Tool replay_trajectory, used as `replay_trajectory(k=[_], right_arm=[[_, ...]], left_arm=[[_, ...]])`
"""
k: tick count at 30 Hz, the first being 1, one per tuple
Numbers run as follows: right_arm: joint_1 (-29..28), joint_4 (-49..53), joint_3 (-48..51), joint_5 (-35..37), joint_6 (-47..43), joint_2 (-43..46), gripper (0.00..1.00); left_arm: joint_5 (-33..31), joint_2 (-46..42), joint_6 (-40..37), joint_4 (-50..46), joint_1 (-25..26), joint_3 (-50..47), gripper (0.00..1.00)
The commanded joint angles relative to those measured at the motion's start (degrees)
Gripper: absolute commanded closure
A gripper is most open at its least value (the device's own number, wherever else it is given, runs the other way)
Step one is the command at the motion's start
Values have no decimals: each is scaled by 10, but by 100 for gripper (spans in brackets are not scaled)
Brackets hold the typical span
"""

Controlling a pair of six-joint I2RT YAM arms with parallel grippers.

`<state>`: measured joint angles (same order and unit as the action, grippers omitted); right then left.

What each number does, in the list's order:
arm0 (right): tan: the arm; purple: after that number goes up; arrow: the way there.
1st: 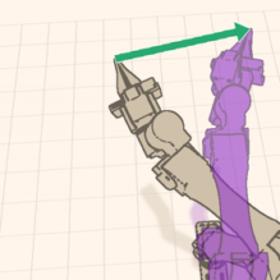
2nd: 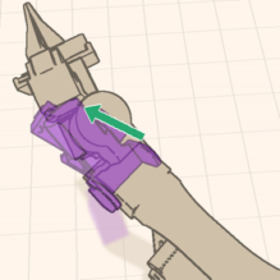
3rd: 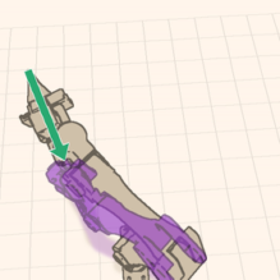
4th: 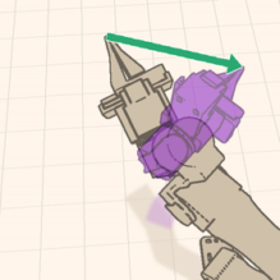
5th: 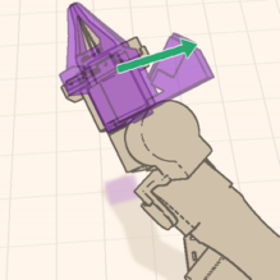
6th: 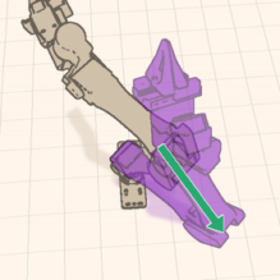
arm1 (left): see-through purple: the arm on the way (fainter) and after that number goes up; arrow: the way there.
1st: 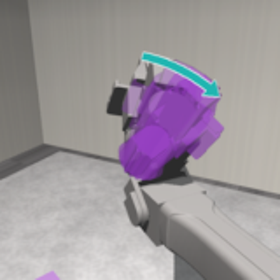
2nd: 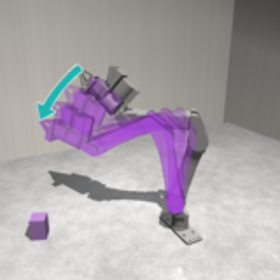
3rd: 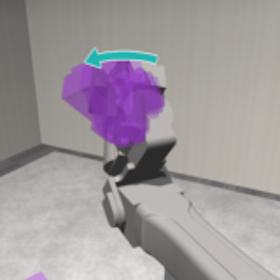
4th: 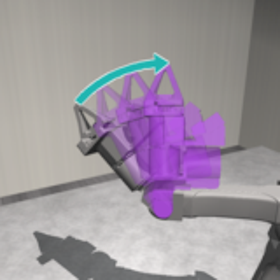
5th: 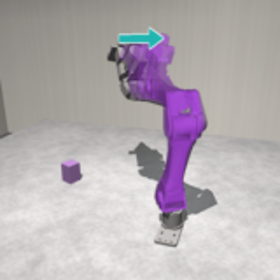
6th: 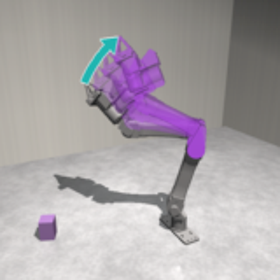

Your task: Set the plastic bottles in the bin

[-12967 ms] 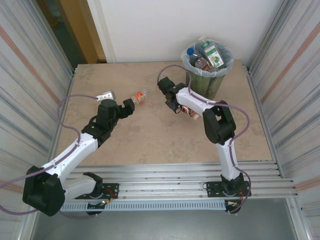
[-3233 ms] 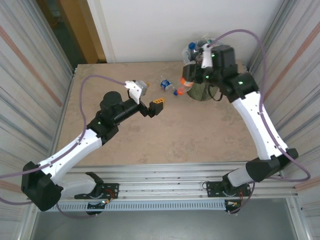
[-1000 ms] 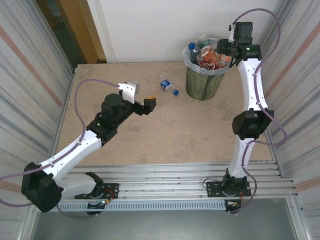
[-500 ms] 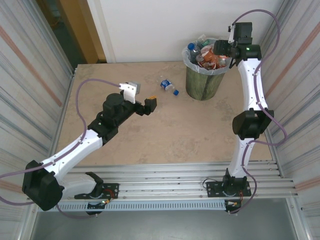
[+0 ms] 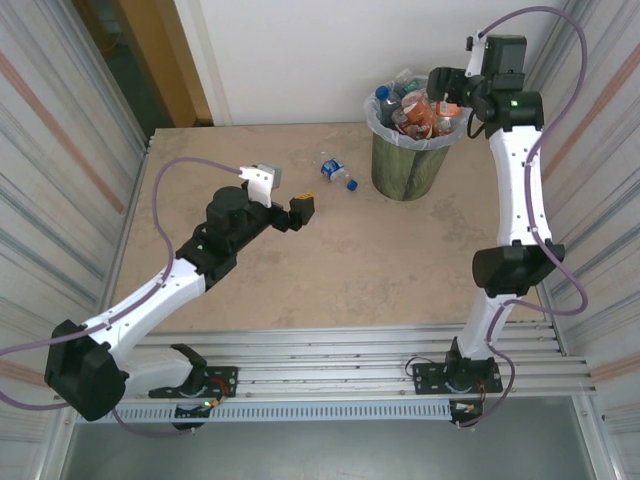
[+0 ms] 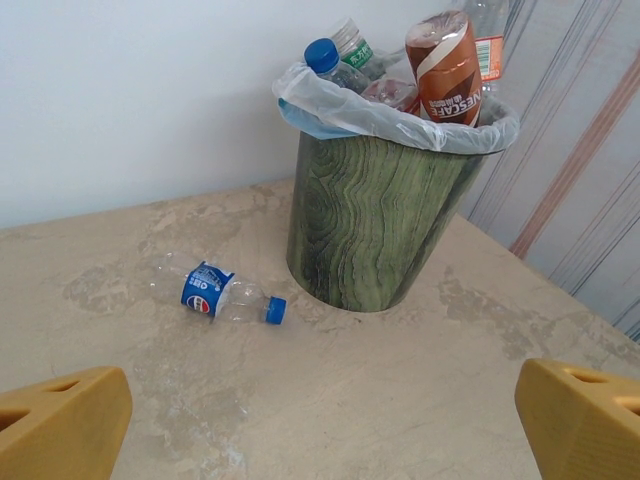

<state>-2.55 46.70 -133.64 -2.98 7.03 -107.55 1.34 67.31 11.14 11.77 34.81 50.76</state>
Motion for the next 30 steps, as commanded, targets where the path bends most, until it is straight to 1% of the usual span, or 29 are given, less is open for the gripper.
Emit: replay_trajectory(k=[1,5,9,14,17,22,30], right_arm=[[-26,-20,41,-9,5,49,12],[-80,-47,111,22,-16,99,10],[-151,-68,169,60,-40,131,9],[-236,-79,208,125,-78,129,9],[-271,-79,217,147,-92,105,10],[-309,-71,209,184,-112,31,10],[-321,-59,155,217,-119,-114,3]], left_arm=[[-20,-2,19,1,-5,9,1],[-62,-3,62,-19,-19,3,1],[-87,-3,135,-52,-49,-7,1],[-96,-6,200,-75,-79,-27,1],[-103,-11,218,-81,-88,-39,1],[-109,-18,234,-90,-98,-52,1],[-106,-26,242,-94,-111,-67,1]])
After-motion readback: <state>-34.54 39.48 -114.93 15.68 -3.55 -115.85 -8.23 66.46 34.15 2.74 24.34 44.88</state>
